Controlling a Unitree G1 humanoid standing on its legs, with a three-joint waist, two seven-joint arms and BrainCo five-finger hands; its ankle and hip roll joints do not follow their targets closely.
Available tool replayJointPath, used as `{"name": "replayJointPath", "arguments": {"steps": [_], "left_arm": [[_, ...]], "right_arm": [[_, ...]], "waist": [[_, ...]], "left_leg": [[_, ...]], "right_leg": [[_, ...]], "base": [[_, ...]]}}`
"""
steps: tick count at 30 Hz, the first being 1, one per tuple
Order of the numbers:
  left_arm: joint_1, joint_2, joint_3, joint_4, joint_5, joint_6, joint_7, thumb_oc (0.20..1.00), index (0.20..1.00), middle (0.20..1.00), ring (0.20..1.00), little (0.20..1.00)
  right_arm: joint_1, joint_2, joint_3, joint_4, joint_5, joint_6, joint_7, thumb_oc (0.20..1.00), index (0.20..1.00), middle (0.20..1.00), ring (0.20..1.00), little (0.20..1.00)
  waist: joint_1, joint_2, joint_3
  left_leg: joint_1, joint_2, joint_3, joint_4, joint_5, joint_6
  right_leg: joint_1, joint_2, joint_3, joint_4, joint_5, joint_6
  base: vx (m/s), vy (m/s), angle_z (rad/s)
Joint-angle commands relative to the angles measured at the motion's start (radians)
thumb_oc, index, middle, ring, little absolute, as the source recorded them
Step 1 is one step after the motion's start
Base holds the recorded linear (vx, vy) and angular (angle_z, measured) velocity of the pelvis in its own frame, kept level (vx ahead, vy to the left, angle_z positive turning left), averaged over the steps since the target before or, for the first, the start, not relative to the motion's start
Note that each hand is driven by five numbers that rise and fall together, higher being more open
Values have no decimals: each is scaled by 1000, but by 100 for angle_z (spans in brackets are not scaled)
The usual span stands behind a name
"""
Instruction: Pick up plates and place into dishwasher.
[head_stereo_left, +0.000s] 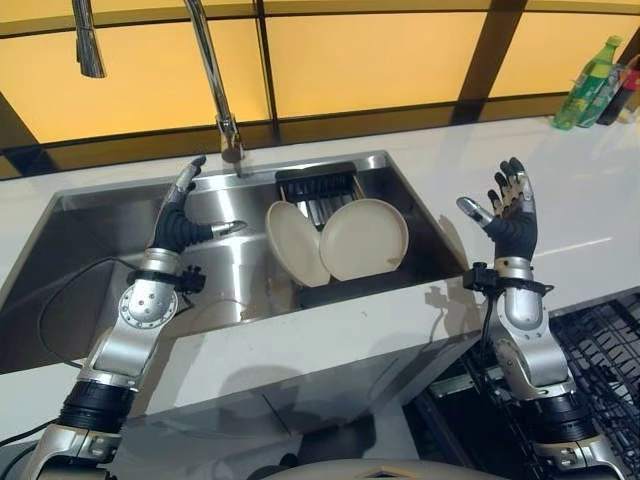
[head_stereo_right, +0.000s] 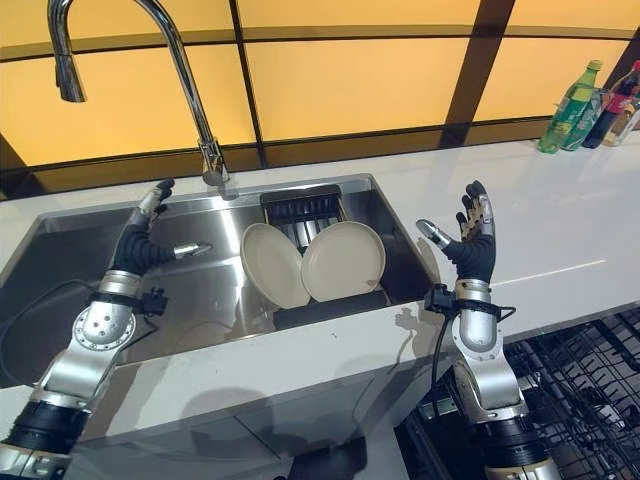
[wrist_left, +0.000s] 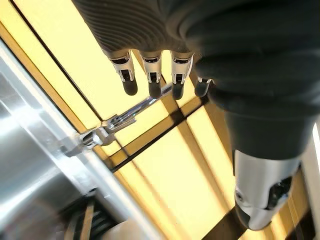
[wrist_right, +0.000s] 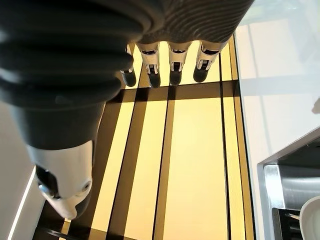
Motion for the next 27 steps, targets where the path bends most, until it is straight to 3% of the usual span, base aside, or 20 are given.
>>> {"name": "replayJointPath", "arguments": {"steps": [1,4,7,11,24,27], "left_arm": [[-95,81,-53,69,135,-94,1,1000,1000,1000,1000,1000],[-120,129,-91,94,223,-117,34,1000,1000,1000,1000,1000],[-144,185,-141,119,416,-141,105,1000,1000,1000,1000,1000],[-164,258,-207,106,520,-156,144,1000,1000,1000,1000,1000],[-209,356,-343,92,723,-182,215,1000,1000,1000,1000,1000],[-211,386,-368,72,768,-163,236,1000,1000,1000,1000,1000]], "right_arm": [[7,-74,14,-19,22,-62,21,1000,1000,1000,1000,1000],[8,-90,22,-18,32,-62,22,1000,1000,1000,1000,1000],[13,-99,30,-17,40,-59,23,1000,1000,1000,1000,1000],[27,-120,33,-22,58,-59,18,1000,1000,1000,1000,1000],[67,-136,40,-24,72,-50,3,1000,1000,1000,1000,1000],[76,-143,41,-26,79,-52,6,1000,1000,1000,1000,1000]], "waist": [[-5,24,-107],[-13,27,-106],[-21,30,-106],[-33,31,-105],[-73,34,-89],[-81,36,-85]], "left_leg": [[9,89,44,9,-76,-46],[6,87,51,10,-75,-45],[3,85,58,11,-75,-44],[2,80,69,9,-77,-40],[0,64,95,9,-86,-27],[1,59,97,9,-88,-24]], "right_leg": [[-115,-117,32,35,48,145],[-121,-119,36,35,52,146],[-124,-120,44,34,55,148],[-129,-123,54,29,61,153],[-158,-135,89,37,75,175],[-164,-135,99,40,76,178]], "base": [[25,38,-5],[30,41,-4],[44,34,-8],[48,22,-3],[51,13,-8],[47,13,-12]]}}
